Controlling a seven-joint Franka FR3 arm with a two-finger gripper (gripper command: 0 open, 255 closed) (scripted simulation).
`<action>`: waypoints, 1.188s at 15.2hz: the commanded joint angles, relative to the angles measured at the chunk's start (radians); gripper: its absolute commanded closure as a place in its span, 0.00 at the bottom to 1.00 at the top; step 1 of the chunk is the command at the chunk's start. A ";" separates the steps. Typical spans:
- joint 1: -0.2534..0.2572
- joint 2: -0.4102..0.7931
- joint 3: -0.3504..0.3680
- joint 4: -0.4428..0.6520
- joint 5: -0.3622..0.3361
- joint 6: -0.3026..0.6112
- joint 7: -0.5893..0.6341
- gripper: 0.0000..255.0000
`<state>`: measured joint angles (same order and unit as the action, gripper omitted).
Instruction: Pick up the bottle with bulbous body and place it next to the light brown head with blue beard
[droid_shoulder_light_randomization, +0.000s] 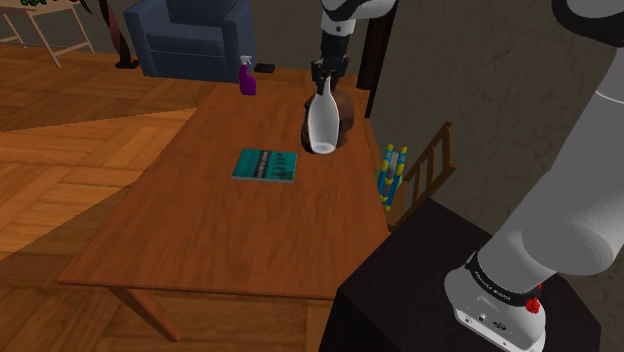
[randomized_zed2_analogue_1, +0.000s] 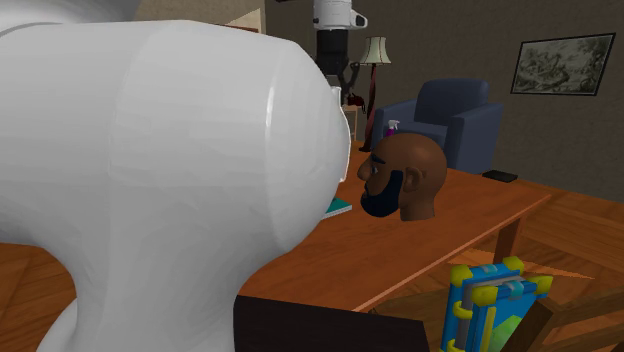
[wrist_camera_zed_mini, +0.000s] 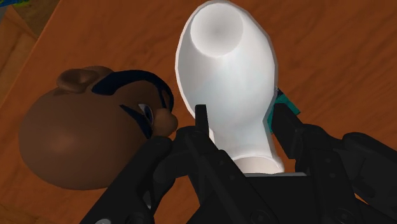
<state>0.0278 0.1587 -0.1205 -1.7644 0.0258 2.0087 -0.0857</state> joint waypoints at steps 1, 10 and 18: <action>0.001 0.001 0.000 -0.025 0.000 0.027 0.000 1.00; 0.000 0.034 0.002 -0.104 0.006 0.140 -0.004 1.00; -0.002 0.077 0.004 -0.159 0.014 0.236 -0.009 1.00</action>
<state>0.0261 0.2277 -0.1175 -1.9207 0.0386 2.2334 -0.0948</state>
